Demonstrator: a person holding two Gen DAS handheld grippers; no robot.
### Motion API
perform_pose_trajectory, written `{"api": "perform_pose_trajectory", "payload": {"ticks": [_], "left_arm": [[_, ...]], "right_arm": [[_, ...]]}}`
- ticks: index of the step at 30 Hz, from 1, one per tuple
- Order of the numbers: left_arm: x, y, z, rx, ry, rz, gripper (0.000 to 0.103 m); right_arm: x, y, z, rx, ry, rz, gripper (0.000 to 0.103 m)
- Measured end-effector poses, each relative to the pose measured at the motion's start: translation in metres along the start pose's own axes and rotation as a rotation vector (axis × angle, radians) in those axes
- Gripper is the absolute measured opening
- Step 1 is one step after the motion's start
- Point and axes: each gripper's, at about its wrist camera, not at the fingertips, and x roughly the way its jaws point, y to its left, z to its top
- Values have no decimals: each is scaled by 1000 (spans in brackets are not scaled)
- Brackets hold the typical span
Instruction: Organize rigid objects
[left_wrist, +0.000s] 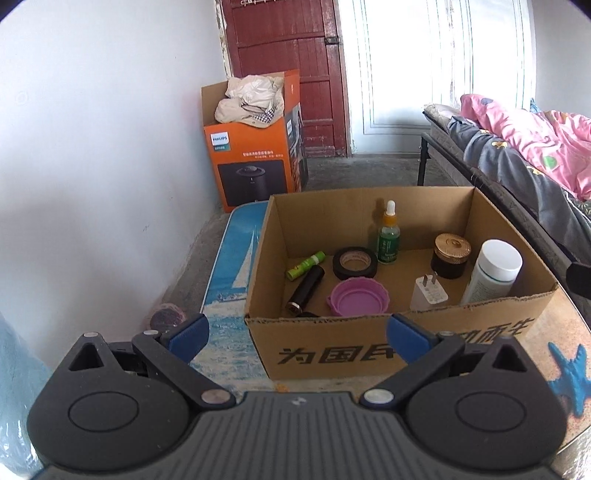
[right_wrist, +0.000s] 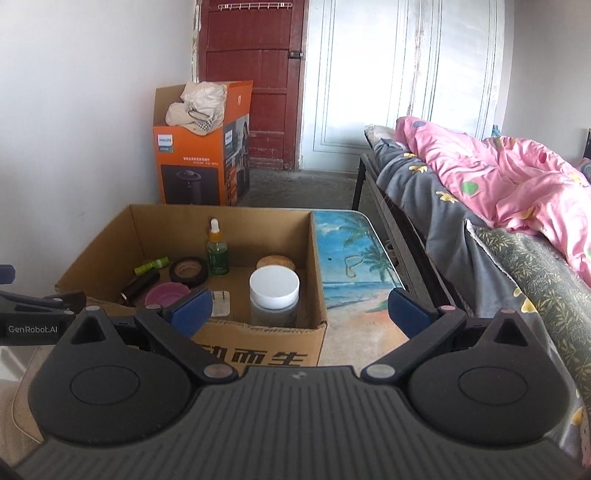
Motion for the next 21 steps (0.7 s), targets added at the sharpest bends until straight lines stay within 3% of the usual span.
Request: {"api": "perform_pose_trajectory", "payload": {"ticks": [7,21], "left_arm": [[21,-4,-9,-50,127,-9,103],[36,-9,-16,-7,192,42,103]], "right_arm": [[19,3,-3,8,76,25,102],[48,13,-11,29,153,83,102]]}}
